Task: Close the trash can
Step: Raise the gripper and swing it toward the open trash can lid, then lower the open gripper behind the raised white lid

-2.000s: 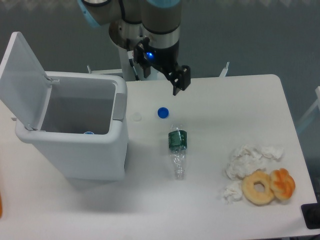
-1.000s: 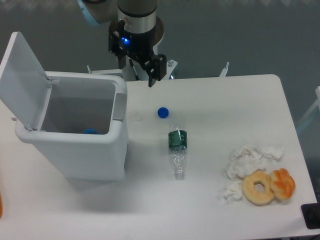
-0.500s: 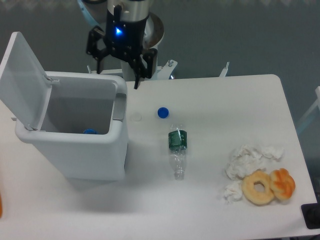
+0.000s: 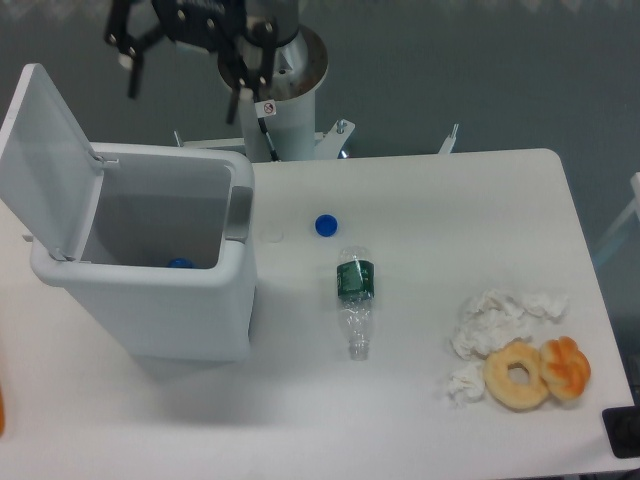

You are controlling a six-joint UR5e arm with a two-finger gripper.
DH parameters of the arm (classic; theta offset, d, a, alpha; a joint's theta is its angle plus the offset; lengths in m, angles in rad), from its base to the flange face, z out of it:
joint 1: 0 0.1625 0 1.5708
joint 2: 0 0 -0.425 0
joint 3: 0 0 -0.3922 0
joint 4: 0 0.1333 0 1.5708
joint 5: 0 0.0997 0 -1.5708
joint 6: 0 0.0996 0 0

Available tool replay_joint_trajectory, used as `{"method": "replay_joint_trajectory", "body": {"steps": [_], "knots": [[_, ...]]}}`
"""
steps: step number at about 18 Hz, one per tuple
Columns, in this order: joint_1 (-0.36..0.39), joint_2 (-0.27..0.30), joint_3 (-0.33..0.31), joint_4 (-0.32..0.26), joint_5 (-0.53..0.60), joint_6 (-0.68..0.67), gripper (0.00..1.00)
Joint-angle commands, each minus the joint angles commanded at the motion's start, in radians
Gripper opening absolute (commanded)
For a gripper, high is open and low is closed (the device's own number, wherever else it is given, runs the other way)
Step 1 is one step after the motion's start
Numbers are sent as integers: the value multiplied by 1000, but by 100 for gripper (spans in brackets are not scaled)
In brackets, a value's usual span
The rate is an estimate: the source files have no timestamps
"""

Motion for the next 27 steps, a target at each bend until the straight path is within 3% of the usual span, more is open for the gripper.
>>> {"method": "replay_joint_trajectory", "body": {"steps": [4, 10, 12, 16, 27], "knots": [[-81, -8, -5, 2, -9, -29, 100], [-144, -29, -11, 5, -17, -39, 100], [-156, -35, -15, 47, -17, -43, 100], [-189, -78, -15, 60, -12, -40, 100], [-199, -89, -54, 75, 30, -40, 100]]}}
